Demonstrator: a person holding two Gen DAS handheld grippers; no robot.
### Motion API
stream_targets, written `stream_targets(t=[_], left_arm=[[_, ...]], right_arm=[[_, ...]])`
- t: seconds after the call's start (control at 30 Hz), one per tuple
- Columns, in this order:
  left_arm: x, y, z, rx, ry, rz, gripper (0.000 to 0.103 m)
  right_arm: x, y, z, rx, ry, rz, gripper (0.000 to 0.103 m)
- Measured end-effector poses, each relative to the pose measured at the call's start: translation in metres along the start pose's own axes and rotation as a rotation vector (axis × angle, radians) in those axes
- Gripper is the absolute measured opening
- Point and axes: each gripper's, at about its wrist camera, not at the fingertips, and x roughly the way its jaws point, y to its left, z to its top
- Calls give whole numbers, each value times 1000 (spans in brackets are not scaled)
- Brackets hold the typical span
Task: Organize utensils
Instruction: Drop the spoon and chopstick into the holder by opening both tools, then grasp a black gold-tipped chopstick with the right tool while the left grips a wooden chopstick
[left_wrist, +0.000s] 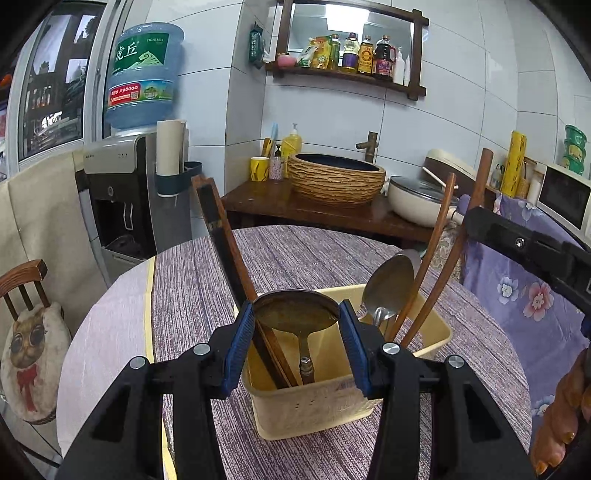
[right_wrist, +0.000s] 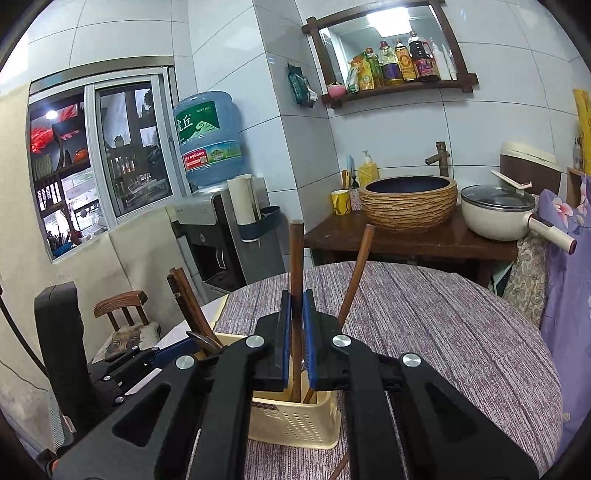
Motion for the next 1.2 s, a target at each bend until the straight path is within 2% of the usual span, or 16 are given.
stream_targets(t=[0.17, 0.3, 0.43, 0.47, 0.5, 0.53, 0.67, 0.73, 0.8, 0.83, 0.97, 1.2], left_arm=[[-1, -1, -1, 5, -4, 3, 48], [-14, -1, -1, 10, -41, 0, 65], [-35, -4, -10, 32, -75, -2, 73], [-40, -5, -15, 38, -78, 0, 78], [-44, -5, -19, 43, -77, 6, 81], [-48, -5, -25, 46, -74, 15, 82], [-52, -3, -52, 46, -19, 49, 85], [-49, -3, -65, 49, 23, 76, 85], [-43, 1, -81, 24, 72, 89, 85], [-41, 3, -88, 5, 92, 86, 85], [-34, 7, -108, -19, 155, 93, 82], [-36, 4, -118, 6, 165, 107, 81]], right_arm=[[2, -5, -5, 19, 5, 4, 8], [-4, -9, -9, 22, -4, 5, 8], [-17, -11, -19, 10, 3, -28, 11], [-21, -13, -24, 13, 12, -36, 23], [-24, -14, -28, 19, 20, -47, 42], [-27, -16, -34, 27, 31, -64, 52], [-27, -25, -69, 13, 130, -189, 52], [-19, -33, -91, 42, 216, -225, 52], [-12, -41, -111, 76, 285, -235, 49], [-7, -43, -122, 87, 316, -246, 44], [7, -50, -147, 132, 401, -258, 38], [27, -45, -167, 133, 476, -296, 30]])
